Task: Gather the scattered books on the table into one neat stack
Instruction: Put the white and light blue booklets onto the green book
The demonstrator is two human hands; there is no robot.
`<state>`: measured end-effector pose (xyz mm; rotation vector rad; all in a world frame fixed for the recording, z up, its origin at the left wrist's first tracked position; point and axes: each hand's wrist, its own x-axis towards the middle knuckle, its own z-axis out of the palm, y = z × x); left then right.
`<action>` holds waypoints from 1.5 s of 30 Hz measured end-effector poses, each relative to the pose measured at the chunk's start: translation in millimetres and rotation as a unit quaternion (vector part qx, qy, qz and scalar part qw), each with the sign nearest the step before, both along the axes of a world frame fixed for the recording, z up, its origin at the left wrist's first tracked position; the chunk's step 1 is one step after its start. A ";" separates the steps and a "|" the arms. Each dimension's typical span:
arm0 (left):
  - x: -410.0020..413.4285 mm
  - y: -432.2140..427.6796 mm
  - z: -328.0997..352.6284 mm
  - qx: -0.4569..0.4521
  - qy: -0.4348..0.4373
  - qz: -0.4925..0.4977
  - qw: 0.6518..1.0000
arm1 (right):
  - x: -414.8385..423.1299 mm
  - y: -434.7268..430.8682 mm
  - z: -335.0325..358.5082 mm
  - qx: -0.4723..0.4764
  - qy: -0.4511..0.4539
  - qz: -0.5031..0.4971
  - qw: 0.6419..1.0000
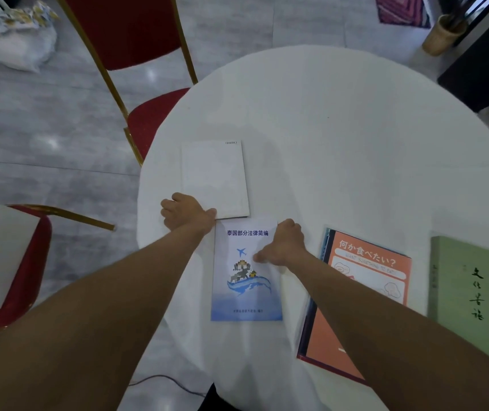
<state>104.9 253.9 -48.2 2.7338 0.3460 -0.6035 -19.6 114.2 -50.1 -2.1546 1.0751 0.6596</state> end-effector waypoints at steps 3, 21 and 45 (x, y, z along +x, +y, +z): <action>5.2 2.1 0.0 -0.008 0.027 0.009 1.000 | 0.8 2.0 1.2 -0.009 0.003 -0.009 1.000; 2.4 19.6 28.8 -0.312 -0.020 0.068 0.947 | -16.0 -17.5 19.5 0.161 -0.098 -0.066 0.980; -105.8 -178.3 123.4 -0.421 -0.021 -0.214 0.881 | -189.7 -214.8 119.2 0.070 -0.360 -0.336 0.868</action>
